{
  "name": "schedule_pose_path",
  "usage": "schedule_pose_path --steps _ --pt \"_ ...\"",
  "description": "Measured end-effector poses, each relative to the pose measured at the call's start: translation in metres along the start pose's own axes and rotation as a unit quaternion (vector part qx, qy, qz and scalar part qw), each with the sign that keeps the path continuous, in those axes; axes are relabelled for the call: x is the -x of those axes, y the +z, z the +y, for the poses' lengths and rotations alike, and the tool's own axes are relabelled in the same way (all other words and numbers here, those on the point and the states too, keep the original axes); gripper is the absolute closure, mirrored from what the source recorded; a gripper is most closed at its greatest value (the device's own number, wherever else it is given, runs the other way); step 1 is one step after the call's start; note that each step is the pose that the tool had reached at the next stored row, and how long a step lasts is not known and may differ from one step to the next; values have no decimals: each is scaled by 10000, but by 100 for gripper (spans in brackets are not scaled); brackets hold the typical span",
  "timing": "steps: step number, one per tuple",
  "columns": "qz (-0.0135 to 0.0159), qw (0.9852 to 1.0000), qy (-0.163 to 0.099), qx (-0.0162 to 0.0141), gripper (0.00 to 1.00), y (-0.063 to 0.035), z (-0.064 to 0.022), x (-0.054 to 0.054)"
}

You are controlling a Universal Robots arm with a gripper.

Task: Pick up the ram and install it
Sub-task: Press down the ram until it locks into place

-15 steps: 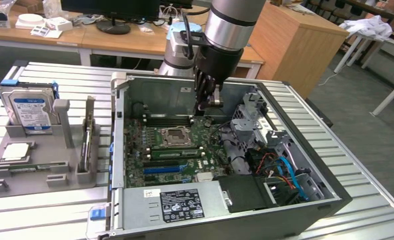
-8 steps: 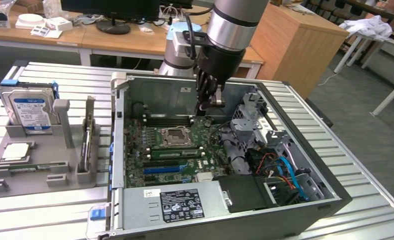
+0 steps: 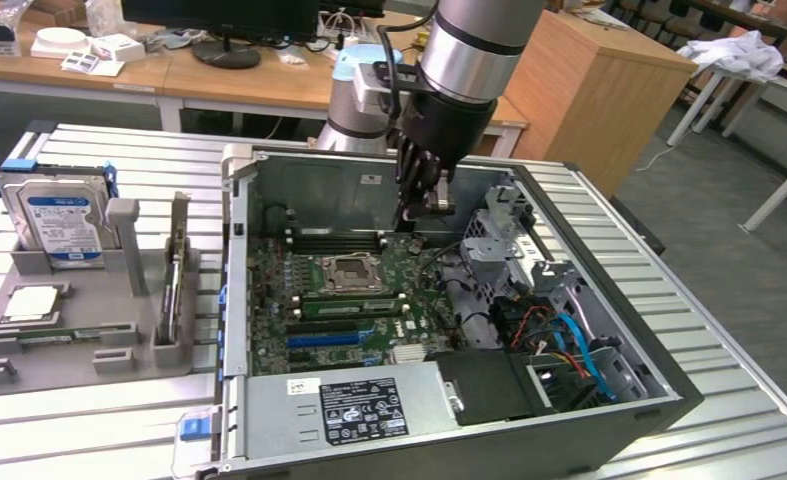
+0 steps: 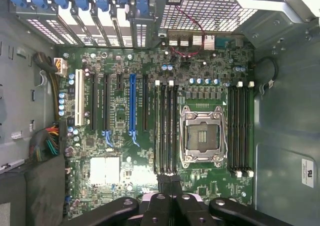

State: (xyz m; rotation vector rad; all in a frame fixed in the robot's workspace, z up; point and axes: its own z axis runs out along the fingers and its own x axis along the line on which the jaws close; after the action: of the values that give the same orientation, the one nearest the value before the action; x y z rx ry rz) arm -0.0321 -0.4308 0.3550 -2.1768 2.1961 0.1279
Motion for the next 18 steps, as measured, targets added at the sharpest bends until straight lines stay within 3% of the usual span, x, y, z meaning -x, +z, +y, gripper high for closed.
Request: schedule_pose_path --steps 5,18 --pt "0 10000 0 0 89 36 -1 -3" --pt "-1 10000 0 0 89 246 -7 -22"
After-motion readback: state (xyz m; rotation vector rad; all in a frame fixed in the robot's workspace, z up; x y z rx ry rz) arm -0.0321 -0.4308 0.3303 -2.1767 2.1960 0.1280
